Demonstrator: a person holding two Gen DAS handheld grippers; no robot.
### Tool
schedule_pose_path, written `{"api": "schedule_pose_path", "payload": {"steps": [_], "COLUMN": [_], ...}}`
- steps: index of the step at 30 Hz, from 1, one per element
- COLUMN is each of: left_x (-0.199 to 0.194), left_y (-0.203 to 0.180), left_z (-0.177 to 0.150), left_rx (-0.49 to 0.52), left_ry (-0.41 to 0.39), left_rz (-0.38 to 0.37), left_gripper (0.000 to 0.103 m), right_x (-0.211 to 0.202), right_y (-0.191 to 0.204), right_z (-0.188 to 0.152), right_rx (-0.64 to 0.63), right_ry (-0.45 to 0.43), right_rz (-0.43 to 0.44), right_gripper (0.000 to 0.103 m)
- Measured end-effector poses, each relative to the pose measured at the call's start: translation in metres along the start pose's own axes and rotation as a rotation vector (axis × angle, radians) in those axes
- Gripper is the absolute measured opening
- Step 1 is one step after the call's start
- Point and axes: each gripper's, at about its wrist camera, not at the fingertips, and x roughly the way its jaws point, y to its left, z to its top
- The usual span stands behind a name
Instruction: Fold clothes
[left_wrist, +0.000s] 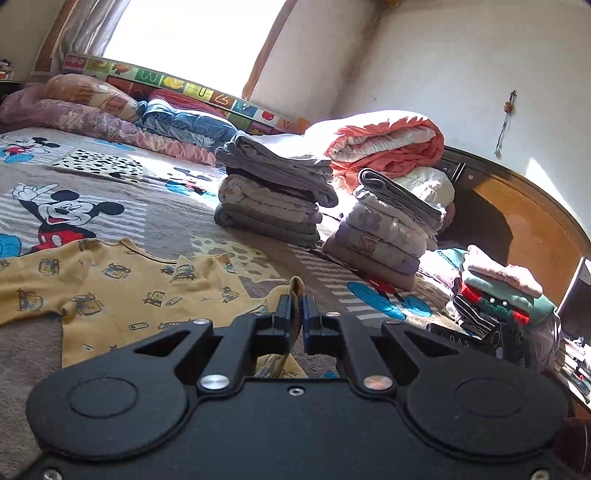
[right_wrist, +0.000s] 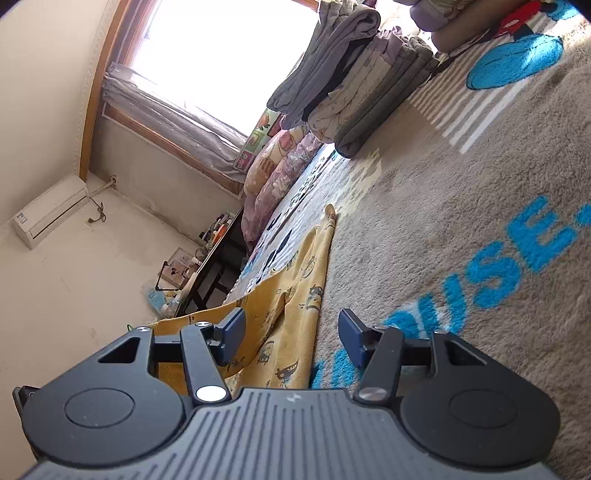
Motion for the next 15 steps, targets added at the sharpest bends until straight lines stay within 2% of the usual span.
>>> {"api": "schedule_pose_path", "payload": {"steps": [6,15], "left_x": [0.009,0.012], "left_y": [-0.022,-0.046], "left_z": [-0.017,-0.039], "left_rx": [0.150,0.331], "left_ry": [0.073,0.135], "left_rz": [-0.036,-0.073], "left_gripper": [0.003,0.003], "right_x": [-0.004,0.004], "right_y": [-0.004,0.000], "right_z": [-0.008,-0.024], "right_rx": [0.157,0.266], "right_ry": [0.040,0.094], "right_rz": [0.080,0.149], "right_gripper": [0.057,0.061]}}
